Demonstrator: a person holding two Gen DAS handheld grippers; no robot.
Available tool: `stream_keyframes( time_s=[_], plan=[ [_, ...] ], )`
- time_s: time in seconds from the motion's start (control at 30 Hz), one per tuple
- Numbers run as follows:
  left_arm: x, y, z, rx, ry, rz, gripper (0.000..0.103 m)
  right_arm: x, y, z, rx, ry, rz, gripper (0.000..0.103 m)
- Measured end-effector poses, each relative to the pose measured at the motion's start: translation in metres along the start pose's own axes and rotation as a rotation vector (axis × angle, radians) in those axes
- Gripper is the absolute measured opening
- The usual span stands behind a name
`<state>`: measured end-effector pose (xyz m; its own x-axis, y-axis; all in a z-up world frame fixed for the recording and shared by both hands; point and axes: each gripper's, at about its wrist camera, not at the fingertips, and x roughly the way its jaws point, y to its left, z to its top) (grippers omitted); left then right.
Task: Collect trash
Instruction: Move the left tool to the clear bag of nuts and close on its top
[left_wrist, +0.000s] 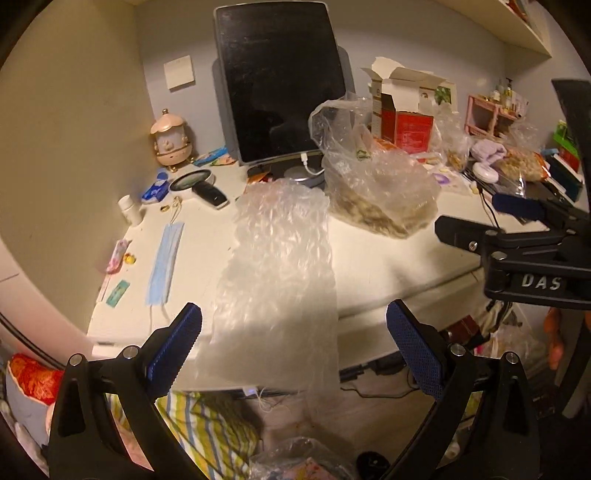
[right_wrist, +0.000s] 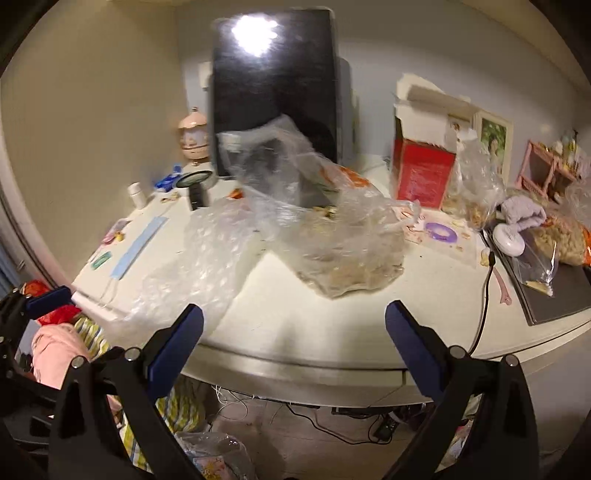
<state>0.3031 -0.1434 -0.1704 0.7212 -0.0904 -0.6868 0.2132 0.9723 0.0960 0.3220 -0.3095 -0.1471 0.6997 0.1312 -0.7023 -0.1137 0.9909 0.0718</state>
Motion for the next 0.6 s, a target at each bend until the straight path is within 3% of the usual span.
stream_keyframes(
  time_s=[0.37, 0.6],
  plan=[
    [0.042, -0.027, 0.069, -0.003, -0.025, -0.088, 0.097, 0.042, -0.047, 0.027, 0.01, 0.043, -0.034, 0.096],
    [0.075, -0.046, 0.106, -0.022, 0.009, -0.158, 0.097, 0.066, -0.065, 0.034, 0.005, 0.079, -0.015, 0.096]
  ],
)
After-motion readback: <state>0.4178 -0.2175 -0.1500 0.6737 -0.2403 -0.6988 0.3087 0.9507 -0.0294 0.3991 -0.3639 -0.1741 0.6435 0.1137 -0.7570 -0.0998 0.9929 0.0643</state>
